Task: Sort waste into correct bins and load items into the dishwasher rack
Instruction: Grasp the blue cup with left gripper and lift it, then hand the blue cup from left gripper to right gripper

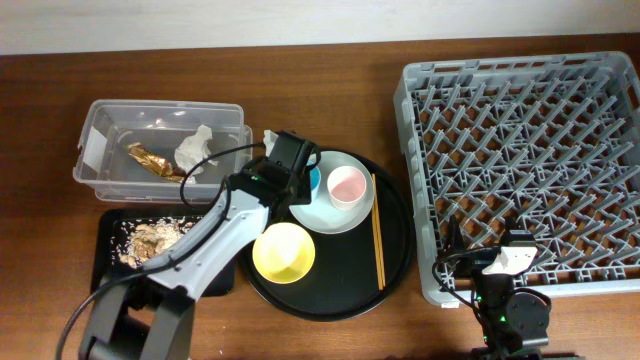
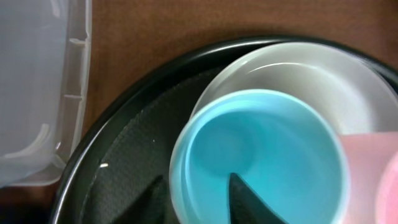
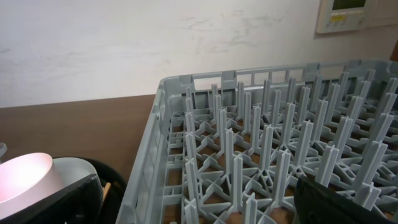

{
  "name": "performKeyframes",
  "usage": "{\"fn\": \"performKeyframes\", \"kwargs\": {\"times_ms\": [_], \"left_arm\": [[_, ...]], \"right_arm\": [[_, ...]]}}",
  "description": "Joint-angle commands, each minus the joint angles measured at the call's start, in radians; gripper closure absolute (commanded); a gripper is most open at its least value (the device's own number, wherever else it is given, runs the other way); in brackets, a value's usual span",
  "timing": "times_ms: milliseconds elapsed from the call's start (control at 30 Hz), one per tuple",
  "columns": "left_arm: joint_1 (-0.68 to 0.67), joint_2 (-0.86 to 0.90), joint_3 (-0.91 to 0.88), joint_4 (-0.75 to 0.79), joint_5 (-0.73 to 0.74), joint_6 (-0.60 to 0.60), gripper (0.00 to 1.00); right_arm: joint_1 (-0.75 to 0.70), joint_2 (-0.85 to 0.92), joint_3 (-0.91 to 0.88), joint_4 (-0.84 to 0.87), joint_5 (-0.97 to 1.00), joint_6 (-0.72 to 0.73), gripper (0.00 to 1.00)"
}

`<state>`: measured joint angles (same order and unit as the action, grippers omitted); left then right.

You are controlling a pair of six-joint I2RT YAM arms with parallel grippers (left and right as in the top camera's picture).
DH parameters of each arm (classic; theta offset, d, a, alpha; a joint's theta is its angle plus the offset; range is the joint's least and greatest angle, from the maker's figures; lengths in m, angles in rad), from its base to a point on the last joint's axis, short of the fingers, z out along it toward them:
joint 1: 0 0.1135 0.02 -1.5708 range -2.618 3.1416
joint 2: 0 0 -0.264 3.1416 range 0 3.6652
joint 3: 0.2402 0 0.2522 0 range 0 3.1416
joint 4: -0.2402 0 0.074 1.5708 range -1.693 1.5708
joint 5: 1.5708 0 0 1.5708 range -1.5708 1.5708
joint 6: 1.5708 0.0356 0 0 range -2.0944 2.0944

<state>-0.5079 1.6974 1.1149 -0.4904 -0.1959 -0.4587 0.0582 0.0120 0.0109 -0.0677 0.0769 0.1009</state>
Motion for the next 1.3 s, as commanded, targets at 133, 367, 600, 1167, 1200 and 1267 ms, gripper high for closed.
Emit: {"fn": "performKeyframes", "kwargs": {"times_ms": [133, 367, 600, 1167, 1200, 1267], "left_arm": [[0.003, 0.017, 0.016, 0.029, -0.011, 0.008, 1.0], [0.078, -0.262, 0.164, -0.151, 0.095, 0.008, 1.0], [0.344, -0.456, 0.255, -0.227, 0.981, 0.048, 1.0], [0.216, -0.401, 0.254, -0.058, 1.435, 0.124, 1.0], [0.197, -0.401, 0.254, -0.05, 1.429, 0.124, 1.0], [0.18, -0.401, 0.254, -0.029, 1.429, 0.124, 1.0]], "right_arm": [[-0.007, -0.006, -0.005, -0.007, -0.002, -0.004, 0.01], [-0.007, -0.006, 0.008, 0.142, -0.102, -0.013, 0.01], [-0.007, 0.091, 0.52, -0.277, -0.41, 0.148, 0.01], [0.005, 0.945, 1.072, -0.381, -1.581, 0.045, 0.07], [0.014, 0.945, 1.072, -0.369, -1.581, 0.045, 0.08], [0.051, 0.944, 1.072, -0.361, -1.571, 0.045, 0.09]]}}
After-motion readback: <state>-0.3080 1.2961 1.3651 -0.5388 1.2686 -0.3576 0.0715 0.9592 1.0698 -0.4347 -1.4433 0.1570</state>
